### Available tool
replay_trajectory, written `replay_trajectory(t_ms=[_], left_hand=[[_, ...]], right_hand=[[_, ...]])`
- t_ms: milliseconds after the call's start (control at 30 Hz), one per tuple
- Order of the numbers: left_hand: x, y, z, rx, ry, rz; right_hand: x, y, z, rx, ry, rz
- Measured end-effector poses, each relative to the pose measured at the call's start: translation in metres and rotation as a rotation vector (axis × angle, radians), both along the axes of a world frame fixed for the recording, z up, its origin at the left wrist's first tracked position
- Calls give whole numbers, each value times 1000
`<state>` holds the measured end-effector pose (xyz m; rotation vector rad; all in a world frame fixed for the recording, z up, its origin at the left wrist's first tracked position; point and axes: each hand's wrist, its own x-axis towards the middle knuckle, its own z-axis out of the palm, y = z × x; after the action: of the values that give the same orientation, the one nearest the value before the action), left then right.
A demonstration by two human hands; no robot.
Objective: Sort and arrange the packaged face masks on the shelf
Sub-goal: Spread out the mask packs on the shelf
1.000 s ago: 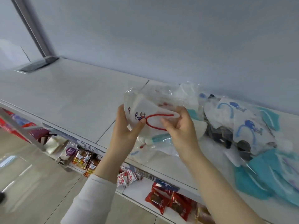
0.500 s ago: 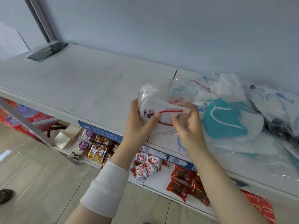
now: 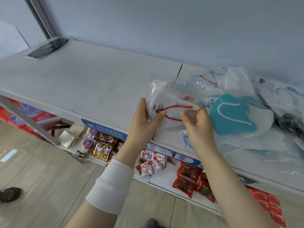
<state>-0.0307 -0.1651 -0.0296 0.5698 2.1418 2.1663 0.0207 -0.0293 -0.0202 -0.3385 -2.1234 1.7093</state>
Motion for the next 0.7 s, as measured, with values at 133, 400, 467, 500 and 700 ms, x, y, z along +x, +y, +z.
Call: replay_trajectory(t_ms=[133, 400, 467, 500, 700], left_hand=[[11, -15, 11, 57, 6, 48], [45, -97, 7, 89, -52, 214], [56, -124, 2, 111, -90, 273], [62, -138, -2, 119, -115, 292], [93, -242, -39, 166, -320, 470]], right_hand=[[3, -10, 13, 47, 62, 45], [8, -83, 3, -68, 6, 254], [9, -111, -7, -130, -55, 313], [9, -126, -12, -164, -90, 341], [13, -226, -58, -300, -382, 526]])
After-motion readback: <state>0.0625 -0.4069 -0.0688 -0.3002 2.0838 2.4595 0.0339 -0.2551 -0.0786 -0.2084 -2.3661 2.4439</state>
